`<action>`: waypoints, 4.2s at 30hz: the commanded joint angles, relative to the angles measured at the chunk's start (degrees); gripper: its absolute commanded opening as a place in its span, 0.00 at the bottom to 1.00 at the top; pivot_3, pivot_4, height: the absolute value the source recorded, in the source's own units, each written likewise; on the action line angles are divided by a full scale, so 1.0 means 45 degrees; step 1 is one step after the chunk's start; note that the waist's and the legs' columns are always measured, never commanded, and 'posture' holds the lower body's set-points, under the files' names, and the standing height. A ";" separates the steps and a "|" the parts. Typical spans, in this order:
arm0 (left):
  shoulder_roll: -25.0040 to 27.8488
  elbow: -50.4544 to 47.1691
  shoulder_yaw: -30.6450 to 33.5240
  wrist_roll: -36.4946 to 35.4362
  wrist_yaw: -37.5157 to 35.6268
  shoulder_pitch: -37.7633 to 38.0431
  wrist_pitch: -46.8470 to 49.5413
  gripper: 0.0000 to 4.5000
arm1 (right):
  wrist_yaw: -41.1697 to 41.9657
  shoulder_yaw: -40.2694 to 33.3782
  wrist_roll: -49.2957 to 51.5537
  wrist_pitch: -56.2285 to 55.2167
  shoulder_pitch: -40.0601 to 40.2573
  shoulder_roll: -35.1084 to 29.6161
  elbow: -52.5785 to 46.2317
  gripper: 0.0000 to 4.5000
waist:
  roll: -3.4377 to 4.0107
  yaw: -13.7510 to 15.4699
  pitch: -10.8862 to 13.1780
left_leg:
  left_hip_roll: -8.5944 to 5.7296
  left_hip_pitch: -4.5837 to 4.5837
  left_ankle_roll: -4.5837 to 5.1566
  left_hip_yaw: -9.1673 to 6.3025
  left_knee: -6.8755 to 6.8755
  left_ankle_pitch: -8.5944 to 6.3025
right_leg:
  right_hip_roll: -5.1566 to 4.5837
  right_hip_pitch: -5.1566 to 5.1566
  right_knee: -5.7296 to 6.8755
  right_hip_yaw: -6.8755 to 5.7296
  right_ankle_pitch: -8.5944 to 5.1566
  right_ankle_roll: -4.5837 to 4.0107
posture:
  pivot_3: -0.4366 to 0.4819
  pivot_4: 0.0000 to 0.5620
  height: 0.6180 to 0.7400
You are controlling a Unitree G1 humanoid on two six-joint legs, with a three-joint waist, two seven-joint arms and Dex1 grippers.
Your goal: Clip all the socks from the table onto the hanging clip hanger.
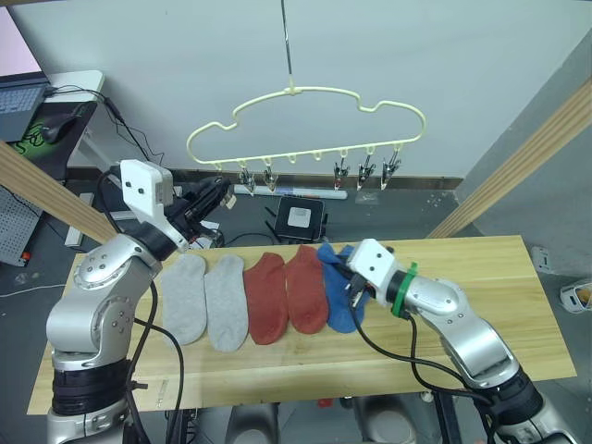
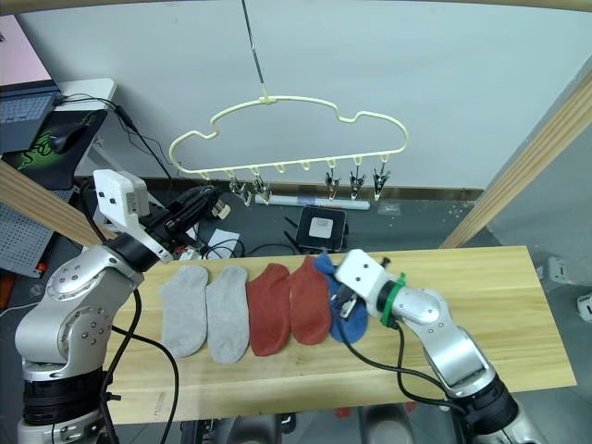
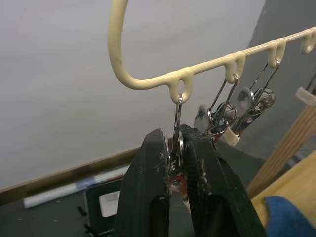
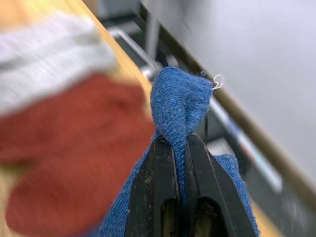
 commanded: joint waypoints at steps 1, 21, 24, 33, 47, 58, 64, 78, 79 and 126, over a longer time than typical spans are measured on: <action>0.0429 0.0032 0.0518 -0.0807 -0.0148 -0.0268 0.0811 0.04 | 0.0241 0.0798 -0.0436 -0.0865 -0.0884 0.0479 -0.0364 0.00 | -0.0001 0.0011 0.0000 | 0.0002 -0.0011 -0.0008 -0.0005 0.0005 0.0002 | 0.0000 -0.0003 -0.0003 -0.0005 0.0000 0.0000 | 0.38 0.59 0.97; 0.0910 0.0755 0.1253 -0.3632 0.0166 -0.1581 0.3453 0.04 | -0.0839 0.2256 -0.2956 -0.1786 -0.3643 0.3511 0.3220 0.00 | -0.0009 0.0014 -0.0006 | 0.0011 -0.0051 -0.0018 -0.0021 0.0015 0.0004 | -0.0082 -0.0060 0.0043 -0.0024 0.0032 -0.0056 | 0.35 0.57 0.97; 0.0961 0.0705 0.1248 -0.3684 0.0177 -0.1530 0.3450 0.04 | -0.1102 0.2259 -0.3205 -0.2013 -0.3814 0.3879 0.3809 0.00 | -0.0011 0.0013 -0.0007 | 0.0011 -0.0052 -0.0018 -0.0020 0.0017 0.0004 | -0.0097 -0.0063 0.0049 -0.0022 0.0033 -0.0057 | 0.36 0.57 0.97; 0.0925 0.0336 0.1168 -0.3565 0.0200 -0.1162 0.3156 0.04 | -0.1919 0.1998 -0.3462 -0.3141 -0.4338 0.4930 0.5497 0.00 | -0.0047 0.0013 -0.0027 | 0.0009 -0.0057 -0.0017 -0.0021 0.0016 0.0004 | -0.0116 -0.0066 0.0053 -0.0029 0.0034 -0.0058 | 0.38 0.55 0.97; 0.0813 -0.0017 0.0919 -0.3288 0.0275 -0.0605 0.2578 0.04 | -0.2545 0.1450 -0.3389 -0.4482 -0.4530 0.5746 0.6400 0.00 | -0.0061 0.0017 -0.0036 | 0.0007 -0.0057 -0.0005 -0.0026 0.0018 -0.0002 | -0.0130 -0.0068 0.0068 -0.0033 0.0035 -0.0061 | 0.39 0.55 0.97; 0.0841 0.0032 0.0849 -0.3257 0.0327 -0.0524 0.2469 0.04 | -0.2609 0.1203 -0.3277 -0.4621 -0.4504 0.6339 0.6706 0.00 | -0.0069 0.0017 -0.0041 | 0.0007 -0.0057 0.0011 -0.0026 0.0020 -0.0011 | -0.0134 -0.0069 0.0073 -0.0035 0.0037 -0.0063 | 0.40 0.54 0.97; 0.0824 -0.0113 0.1025 -0.3468 0.0436 -0.0338 0.2484 0.19 | -0.2580 0.1283 -0.3328 -0.4639 -0.4463 0.6551 0.6868 0.00 | -0.0075 0.0015 -0.0045 | 0.0008 -0.0056 0.0014 -0.0026 0.0020 -0.0013 | -0.0135 -0.0069 0.0076 -0.0038 0.0037 -0.0063 | 0.40 0.54 0.97; 0.1125 -0.0320 0.1198 -0.3843 0.0312 0.0058 0.2748 0.85 | -0.2532 0.1304 -0.3389 -0.4762 -0.4524 0.6732 0.7300 0.00 | -0.0100 0.0041 -0.0059 | 0.0006 -0.0062 0.0015 -0.0034 0.0024 -0.0013 | -0.0140 -0.0068 0.0077 -0.0047 0.0038 -0.0065 | 0.42 0.53 0.97; 0.1172 -0.0331 0.1209 -0.3822 0.0292 0.0118 0.2753 0.85 | -0.2536 0.1299 -0.3392 -0.4759 -0.4531 0.6736 0.7324 0.00 | -0.0102 0.0040 -0.0060 | 0.0006 -0.0062 0.0015 -0.0034 0.0025 -0.0013 | -0.0140 -0.0069 0.0077 -0.0048 0.0038 -0.0065 | 0.42 0.53 0.97; 0.1838 -0.0659 0.0803 -0.1116 -0.1211 0.2044 0.0944 0.86 | -0.1252 0.0889 -0.3081 -0.2234 -0.2896 0.5408 0.3367 0.77 | -0.0113 0.0090 -0.0067 | 0.0002 -0.0067 0.0033 -0.0042 0.0034 -0.0022 | -0.0150 -0.0068 0.0093 -0.0061 0.0040 -0.0068 | 0.41 0.53 0.97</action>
